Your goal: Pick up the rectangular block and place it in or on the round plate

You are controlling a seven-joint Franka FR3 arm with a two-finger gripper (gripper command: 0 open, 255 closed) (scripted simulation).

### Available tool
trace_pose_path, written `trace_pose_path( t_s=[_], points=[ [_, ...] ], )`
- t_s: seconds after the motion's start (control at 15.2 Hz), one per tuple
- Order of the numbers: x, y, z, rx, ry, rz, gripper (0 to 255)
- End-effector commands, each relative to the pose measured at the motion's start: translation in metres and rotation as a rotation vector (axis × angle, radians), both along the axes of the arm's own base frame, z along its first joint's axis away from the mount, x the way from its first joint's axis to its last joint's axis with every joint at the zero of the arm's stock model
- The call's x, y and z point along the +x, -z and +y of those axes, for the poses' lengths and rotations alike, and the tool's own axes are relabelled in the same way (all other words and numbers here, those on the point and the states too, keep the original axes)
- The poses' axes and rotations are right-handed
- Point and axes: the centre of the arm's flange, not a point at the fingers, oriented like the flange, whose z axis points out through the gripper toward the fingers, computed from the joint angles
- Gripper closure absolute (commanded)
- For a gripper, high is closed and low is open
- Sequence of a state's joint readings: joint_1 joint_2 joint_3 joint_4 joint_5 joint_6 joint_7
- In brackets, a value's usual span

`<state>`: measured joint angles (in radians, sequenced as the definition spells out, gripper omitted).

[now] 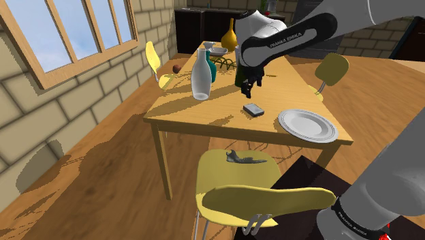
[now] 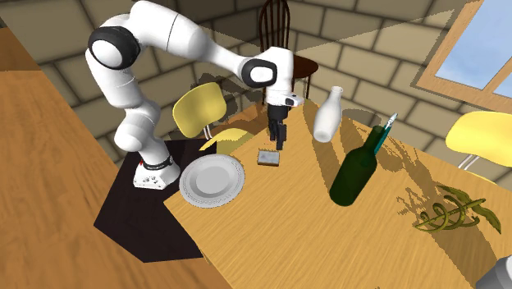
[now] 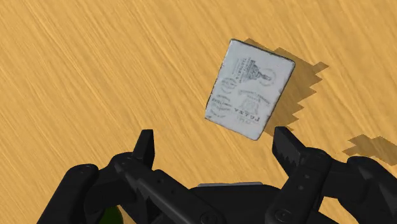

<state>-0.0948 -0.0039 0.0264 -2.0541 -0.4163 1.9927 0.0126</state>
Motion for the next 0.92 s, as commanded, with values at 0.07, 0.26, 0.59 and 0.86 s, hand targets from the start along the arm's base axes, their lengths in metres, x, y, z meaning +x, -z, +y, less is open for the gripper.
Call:
trace_pose_path(
  t_s=[0.07,0.26,0.59,0.86],
  points=[
    [0.024,0.024,-0.013,-0.054,-0.007,0.024,0],
    [0.023,0.039,-0.019,-0.054,-0.007,0.024,0],
    [0.021,0.06,-0.029,-0.054,-0.007,0.024,0],
    [0.021,0.06,-0.029,-0.054,-0.007,0.024,0]
  ],
)
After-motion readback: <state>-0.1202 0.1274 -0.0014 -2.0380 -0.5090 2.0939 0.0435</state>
